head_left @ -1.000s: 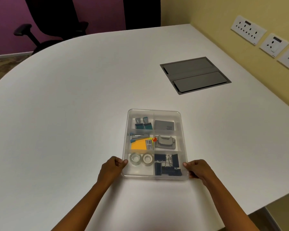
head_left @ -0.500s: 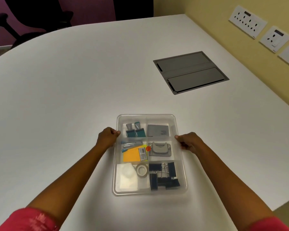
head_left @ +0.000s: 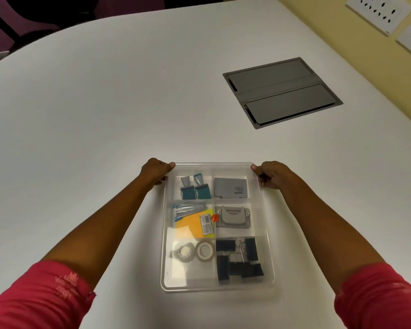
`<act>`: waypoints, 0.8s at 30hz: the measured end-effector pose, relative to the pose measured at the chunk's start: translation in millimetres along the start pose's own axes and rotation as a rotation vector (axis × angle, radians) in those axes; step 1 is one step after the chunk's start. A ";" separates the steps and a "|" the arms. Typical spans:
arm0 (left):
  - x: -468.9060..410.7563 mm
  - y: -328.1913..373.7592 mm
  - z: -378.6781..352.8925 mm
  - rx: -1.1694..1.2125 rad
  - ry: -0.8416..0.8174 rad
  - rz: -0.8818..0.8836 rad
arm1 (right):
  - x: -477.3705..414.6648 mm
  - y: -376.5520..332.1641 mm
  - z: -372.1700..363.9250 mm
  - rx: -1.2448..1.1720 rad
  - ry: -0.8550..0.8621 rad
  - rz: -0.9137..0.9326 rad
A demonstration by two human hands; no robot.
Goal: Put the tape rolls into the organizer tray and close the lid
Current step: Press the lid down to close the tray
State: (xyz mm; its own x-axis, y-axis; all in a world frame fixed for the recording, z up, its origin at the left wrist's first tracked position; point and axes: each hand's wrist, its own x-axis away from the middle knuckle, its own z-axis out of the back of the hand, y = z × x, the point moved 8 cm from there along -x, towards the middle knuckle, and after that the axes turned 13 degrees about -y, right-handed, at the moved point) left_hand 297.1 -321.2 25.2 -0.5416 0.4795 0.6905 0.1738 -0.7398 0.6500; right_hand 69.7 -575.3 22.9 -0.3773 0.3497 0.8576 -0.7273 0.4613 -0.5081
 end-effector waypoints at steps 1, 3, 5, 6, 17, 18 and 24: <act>-2.2 -0.2 0.1 -0.011 -0.004 0.013 | -0.8 -0.1 0.2 0.003 0.004 -0.007; -5.6 -0.2 0.3 -0.035 0.003 0.053 | -2.4 0.6 0.7 -0.014 0.001 -0.014; -7.9 -1.2 -0.1 -0.026 0.010 0.099 | -3.6 2.6 0.7 -0.047 -0.011 -0.019; -8.4 -2.0 -0.4 -0.010 0.008 0.117 | -4.1 3.5 0.5 -0.059 -0.015 -0.020; 41.2 5.9 -9.7 -0.191 0.229 -0.188 | 28.0 9.4 2.5 0.217 0.243 0.278; 51.6 -0.1 -14.2 -0.167 0.238 -0.200 | 36.5 18.6 1.4 0.232 0.251 0.298; 121.7 -79.0 -50.4 0.068 0.152 -0.118 | 84.0 114.4 -5.6 0.125 0.137 0.221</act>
State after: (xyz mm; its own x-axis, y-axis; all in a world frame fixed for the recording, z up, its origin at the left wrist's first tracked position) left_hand 176.0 -228.2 41.9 -0.6784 0.4802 0.5561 0.1543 -0.6468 0.7469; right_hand -42.0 -488.5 36.4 -0.4601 0.5413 0.7038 -0.7039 0.2608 -0.6607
